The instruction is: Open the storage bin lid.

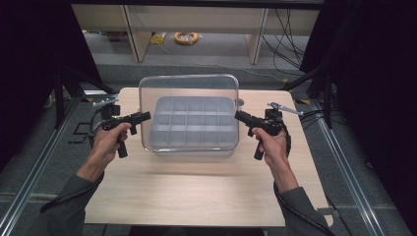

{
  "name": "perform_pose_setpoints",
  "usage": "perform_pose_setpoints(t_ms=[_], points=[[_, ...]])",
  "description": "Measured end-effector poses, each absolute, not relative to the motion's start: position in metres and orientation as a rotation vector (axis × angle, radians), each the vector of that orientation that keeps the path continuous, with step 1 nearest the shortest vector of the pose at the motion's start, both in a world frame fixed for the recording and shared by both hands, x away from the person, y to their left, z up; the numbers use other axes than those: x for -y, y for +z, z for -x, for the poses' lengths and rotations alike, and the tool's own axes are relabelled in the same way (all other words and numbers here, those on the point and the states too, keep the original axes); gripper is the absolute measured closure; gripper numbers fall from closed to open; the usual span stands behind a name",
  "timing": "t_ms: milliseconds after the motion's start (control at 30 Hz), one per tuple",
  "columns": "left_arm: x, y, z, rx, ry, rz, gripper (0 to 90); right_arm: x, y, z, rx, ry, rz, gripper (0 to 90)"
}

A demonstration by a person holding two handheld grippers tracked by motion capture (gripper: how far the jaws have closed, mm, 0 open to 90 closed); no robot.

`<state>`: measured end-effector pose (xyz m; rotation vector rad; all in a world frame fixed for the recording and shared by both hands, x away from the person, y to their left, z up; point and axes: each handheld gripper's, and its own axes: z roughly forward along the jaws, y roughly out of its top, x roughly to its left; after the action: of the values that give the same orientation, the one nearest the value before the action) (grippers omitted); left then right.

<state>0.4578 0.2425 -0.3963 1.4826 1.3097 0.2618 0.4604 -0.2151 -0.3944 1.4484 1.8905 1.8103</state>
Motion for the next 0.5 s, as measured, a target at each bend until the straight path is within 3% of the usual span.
perform_pose_setpoints(t_ms=[500], points=[[-0.236, -0.419, -0.425, -1.284, 0.254, -1.538, 55.0, 0.222, -0.418, -0.417, -1.904, 1.793, -1.432, 76.2]])
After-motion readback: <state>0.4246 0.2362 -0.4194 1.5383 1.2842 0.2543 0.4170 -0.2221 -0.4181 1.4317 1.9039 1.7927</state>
